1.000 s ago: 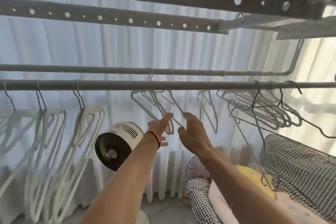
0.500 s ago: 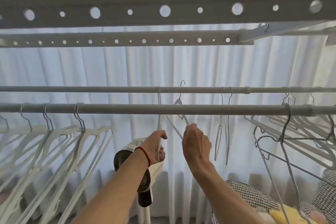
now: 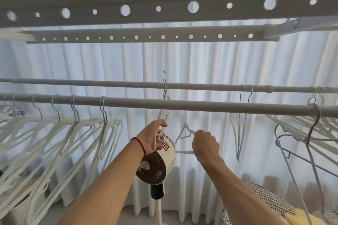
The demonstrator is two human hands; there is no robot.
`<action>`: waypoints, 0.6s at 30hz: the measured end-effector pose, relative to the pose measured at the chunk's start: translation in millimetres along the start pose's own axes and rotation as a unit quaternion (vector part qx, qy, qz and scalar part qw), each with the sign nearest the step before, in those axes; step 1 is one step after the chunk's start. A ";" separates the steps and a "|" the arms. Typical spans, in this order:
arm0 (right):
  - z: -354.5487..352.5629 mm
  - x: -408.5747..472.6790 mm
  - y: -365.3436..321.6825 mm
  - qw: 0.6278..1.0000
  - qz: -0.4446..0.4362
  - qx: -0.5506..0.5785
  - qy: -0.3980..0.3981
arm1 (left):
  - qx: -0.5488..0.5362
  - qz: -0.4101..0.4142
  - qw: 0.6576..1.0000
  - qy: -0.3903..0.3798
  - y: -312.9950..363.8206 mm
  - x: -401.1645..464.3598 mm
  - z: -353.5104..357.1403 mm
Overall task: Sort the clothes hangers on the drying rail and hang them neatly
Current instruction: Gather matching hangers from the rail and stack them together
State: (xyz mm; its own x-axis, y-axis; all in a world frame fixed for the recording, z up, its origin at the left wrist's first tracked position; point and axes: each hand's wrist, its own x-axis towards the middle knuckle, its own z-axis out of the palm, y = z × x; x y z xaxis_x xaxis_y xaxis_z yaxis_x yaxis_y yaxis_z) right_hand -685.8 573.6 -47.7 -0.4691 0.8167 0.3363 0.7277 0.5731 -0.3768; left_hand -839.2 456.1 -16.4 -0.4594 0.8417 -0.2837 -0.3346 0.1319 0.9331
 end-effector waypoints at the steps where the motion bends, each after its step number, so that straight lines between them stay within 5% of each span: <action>1: 4.6 -8.6 0.3 1.000 0.001 -0.001 -0.003 | 0.008 0.004 1.000 -0.006 -2.4 -4.0 -1.6; 11: -1.9 -88.0 41.1 1.000 -0.005 0.012 -0.018 | 0.027 0.033 0.999 0.030 -142.4 -37.6 -29.7; 18: 3.5 -177.3 108.3 0.978 -0.028 0.150 -0.141 | 0.029 -0.014 0.999 0.040 -248.5 -86.7 -69.7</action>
State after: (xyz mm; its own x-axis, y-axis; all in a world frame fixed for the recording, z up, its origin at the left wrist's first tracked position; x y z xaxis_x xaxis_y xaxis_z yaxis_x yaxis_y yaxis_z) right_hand -525.6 491.1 -151.2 -0.6545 0.7450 0.1291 0.5361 0.5776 -0.6156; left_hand -773.6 313.8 -239.1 -0.5154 0.7931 -0.3245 -0.3008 0.1871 0.9352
